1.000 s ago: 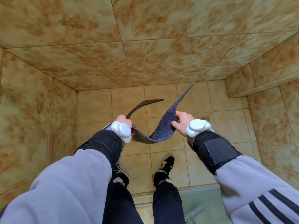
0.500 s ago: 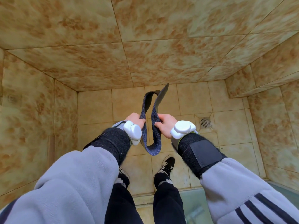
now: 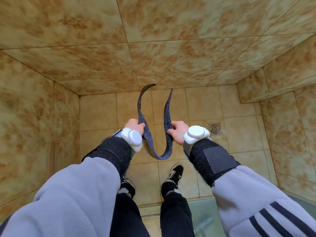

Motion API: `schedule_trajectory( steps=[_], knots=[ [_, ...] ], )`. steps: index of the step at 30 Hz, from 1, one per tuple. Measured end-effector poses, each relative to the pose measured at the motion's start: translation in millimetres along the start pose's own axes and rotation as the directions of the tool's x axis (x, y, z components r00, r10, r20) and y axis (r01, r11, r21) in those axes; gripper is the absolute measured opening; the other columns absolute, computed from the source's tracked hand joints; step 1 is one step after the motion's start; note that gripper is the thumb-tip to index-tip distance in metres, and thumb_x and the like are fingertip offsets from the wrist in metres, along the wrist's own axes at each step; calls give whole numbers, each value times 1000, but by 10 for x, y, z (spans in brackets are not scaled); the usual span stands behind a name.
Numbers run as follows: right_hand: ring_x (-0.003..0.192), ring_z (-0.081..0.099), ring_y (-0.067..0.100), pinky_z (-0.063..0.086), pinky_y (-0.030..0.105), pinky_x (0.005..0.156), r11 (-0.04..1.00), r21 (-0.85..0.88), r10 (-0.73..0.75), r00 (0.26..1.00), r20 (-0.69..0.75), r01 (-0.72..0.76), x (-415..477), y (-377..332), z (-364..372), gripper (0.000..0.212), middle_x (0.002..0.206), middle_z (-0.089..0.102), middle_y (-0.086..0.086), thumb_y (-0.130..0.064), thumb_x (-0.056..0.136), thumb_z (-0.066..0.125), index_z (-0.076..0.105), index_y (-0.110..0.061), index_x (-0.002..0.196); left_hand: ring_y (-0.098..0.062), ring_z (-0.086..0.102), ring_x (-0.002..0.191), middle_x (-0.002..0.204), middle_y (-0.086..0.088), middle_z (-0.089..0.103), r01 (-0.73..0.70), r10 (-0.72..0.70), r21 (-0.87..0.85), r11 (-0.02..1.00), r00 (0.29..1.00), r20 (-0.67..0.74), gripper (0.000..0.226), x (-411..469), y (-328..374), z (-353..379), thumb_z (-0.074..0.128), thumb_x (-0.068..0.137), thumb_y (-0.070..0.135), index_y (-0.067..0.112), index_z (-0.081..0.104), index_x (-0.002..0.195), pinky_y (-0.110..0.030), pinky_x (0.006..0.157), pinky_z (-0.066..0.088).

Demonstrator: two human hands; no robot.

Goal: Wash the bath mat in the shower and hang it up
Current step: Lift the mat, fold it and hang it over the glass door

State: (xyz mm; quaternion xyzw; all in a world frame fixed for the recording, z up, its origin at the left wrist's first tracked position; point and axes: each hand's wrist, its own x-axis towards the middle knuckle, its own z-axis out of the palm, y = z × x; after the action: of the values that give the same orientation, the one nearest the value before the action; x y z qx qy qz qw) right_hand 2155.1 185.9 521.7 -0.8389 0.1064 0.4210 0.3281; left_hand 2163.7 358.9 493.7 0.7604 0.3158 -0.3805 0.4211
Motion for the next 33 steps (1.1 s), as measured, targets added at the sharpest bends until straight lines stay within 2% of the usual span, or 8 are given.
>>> schedule_trajectory(
  steps=[2, 5, 17, 21, 23, 28, 31, 33],
  knots=[
    [85, 55, 21, 43, 27, 79, 1000, -18, 4, 1000, 11, -3, 16, -30, 27, 38, 100, 60, -1, -14, 93, 46, 56, -12, 130, -43, 64, 99, 110, -30, 64, -46, 43, 71, 996, 998, 45, 21, -54, 42, 16, 48, 94, 17, -2, 56, 95, -54, 88, 52],
    [98, 63, 30, 50, 34, 89, 999, 25, -41, 999, -3, 41, -18, -109, 61, 36, 113, 69, 7, -14, 93, 46, 60, -19, 126, -41, 64, 99, 109, -27, 65, -118, 100, 163, 979, 988, 117, 26, -180, 136, 39, 48, 95, 16, -6, 59, 103, -50, 88, 53],
    [98, 62, 32, 49, 36, 87, 973, 176, -130, 984, -125, 151, -134, -225, 89, 33, 106, 71, 11, -9, 92, 46, 66, -19, 116, -40, 64, 102, 110, -27, 66, -228, 144, 309, 924, 952, 270, 18, -390, 318, 79, 46, 94, 12, 0, 59, 96, -49, 90, 52],
    [75, 54, 26, 44, 30, 72, 968, 201, -128, 983, -129, 153, -138, -242, 104, 28, 83, 63, 7, -10, 91, 48, 67, -15, 111, -29, 63, 84, 89, -15, 67, -223, 129, 323, 920, 949, 288, 33, -468, 398, 57, 56, 66, 29, 4, 63, 86, -45, 92, 52],
    [73, 54, 25, 47, 32, 73, 963, 226, -117, 984, -134, 145, -137, -234, 104, 26, 82, 63, 6, -10, 92, 49, 67, -14, 110, -22, 53, 74, 79, -9, 58, -249, 140, 339, 907, 939, 315, 38, -538, 440, 46, 53, 55, 37, 9, 59, 79, -34, 75, 48],
    [86, 62, 27, 51, 40, 87, 936, 314, -113, 980, -161, 160, -127, -236, 77, 24, 91, 67, 10, -6, 92, 48, 67, -10, 108, -19, 47, 71, 79, -3, 54, -383, 222, 445, 810, 901, 373, 24, -670, 471, 42, 64, 80, 34, 15, 56, 92, -24, 56, 34],
    [77, 60, 23, 52, 38, 79, 895, 415, -100, 980, -172, 164, -125, -248, 82, 23, 85, 64, 9, -2, 92, 49, 65, -6, 108, -23, 55, 79, 92, -7, 61, -398, 267, 542, 740, 914, 305, 19, -656, 466, 91, 58, 85, 19, 11, 53, 101, -25, 60, 43],
    [65, 59, 13, 54, 26, 64, 837, 523, -97, 984, -151, 163, -137, -274, 72, 20, 76, 61, 6, 0, 93, 48, 61, -6, 107, -29, 60, 89, 105, -12, 63, -384, 299, 598, 704, 923, 240, 27, -631, 475, 104, 51, 87, 16, 9, 52, 114, -33, 72, 49]
  ],
)
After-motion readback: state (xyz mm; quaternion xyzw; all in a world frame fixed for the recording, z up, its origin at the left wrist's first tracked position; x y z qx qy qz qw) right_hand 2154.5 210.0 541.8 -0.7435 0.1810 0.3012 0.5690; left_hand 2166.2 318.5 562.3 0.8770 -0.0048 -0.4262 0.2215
